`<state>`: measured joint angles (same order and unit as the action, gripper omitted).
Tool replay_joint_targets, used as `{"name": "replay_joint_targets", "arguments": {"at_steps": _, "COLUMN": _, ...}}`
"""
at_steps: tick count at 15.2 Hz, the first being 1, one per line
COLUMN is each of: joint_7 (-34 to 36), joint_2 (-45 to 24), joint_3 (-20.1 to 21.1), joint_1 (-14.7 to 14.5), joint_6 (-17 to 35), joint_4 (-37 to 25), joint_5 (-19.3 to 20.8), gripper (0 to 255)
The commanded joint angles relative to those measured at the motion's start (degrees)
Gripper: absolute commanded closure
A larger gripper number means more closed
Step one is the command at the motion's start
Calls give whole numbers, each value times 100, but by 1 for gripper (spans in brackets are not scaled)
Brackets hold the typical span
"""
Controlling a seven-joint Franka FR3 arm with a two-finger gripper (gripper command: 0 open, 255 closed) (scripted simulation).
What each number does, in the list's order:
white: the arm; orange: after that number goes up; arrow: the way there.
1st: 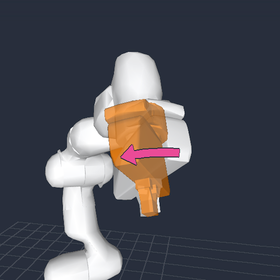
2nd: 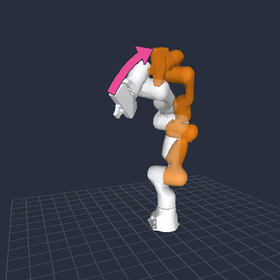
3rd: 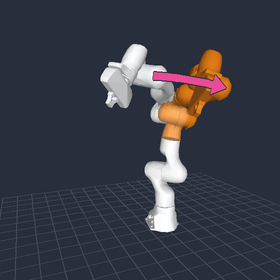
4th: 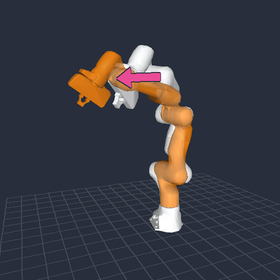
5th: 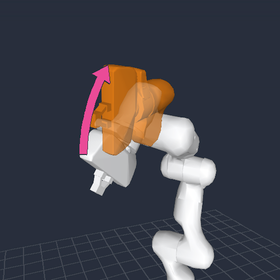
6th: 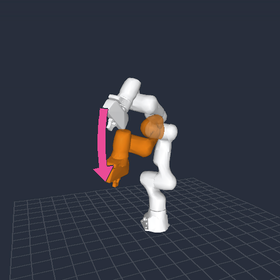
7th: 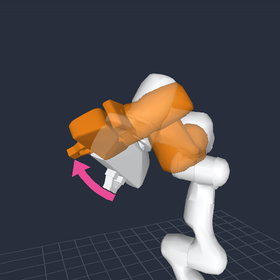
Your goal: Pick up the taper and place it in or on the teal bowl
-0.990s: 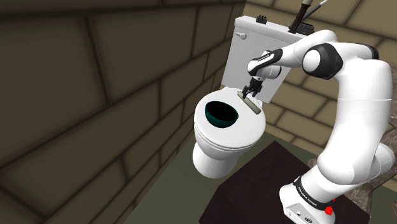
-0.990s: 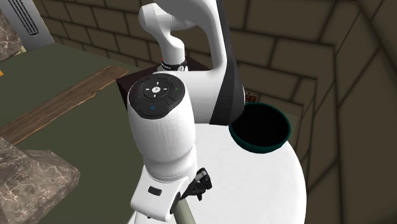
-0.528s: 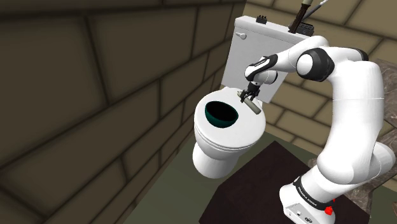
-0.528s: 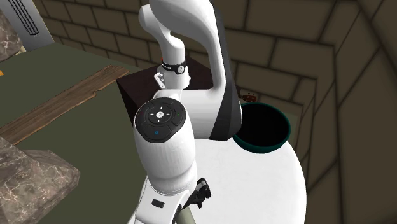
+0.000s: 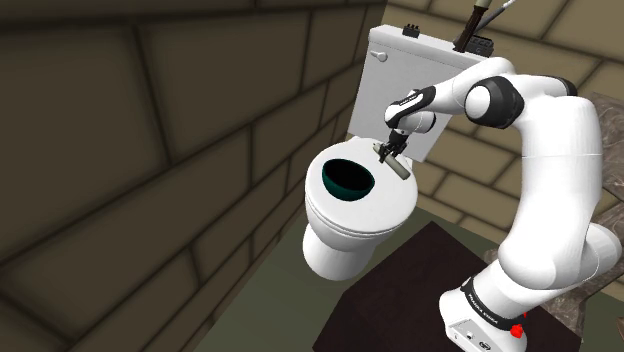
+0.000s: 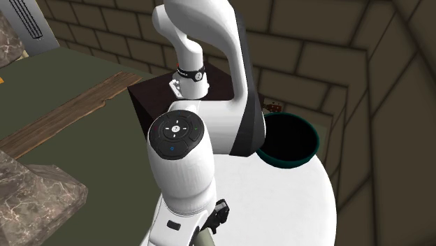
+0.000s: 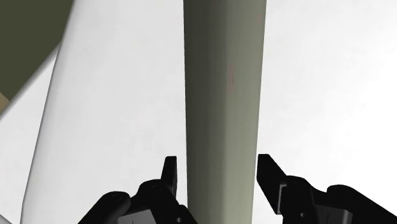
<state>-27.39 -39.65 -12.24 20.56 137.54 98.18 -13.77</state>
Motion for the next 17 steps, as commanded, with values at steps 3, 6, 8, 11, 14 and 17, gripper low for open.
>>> {"name": "replay_joint_targets", "arguments": {"at_steps": 3, "joint_7": 0, "joint_2": 3, "joint_3": 0, "joint_1": 0, "joint_6": -1, "joint_4": 1, "joint_5": 0, "gripper": 255}}
{"name": "replay_joint_targets", "arguments": {"at_steps": 6, "joint_7": -1, "joint_2": 1, "joint_3": 0, "joint_1": 1, "joint_6": -2, "joint_4": -1, "joint_5": 0, "gripper": 255}}
{"name": "replay_joint_targets", "arguments": {"at_steps": 8, "joint_7": 0, "joint_2": 1, "joint_3": 0, "joint_1": 0, "joint_6": -2, "joint_4": 0, "joint_5": 0, "gripper": 255}}
{"name": "replay_joint_targets", "arguments": {"at_steps": 11, "joint_7": 19, "joint_2": 111, "joint_3": -25, "joint_1": -18, "joint_6": -94, "joint_4": 16, "joint_5": 28, "gripper": 255}}
{"name": "replay_joint_targets", "arguments": {"at_steps": 14, "joint_7": 49, "joint_2": 271, "joint_3": -62, "joint_1": -43, "joint_6": -242, "joint_4": 26, "joint_5": 72, "gripper": 255}}
{"name": "replay_joint_targets", "arguments": {"at_steps": 17, "joint_7": 80, "joint_2": 425, "joint_3": -97, "joint_1": -66, "joint_6": -394, "joint_4": 27, "joint_5": 117, "gripper": 255}}
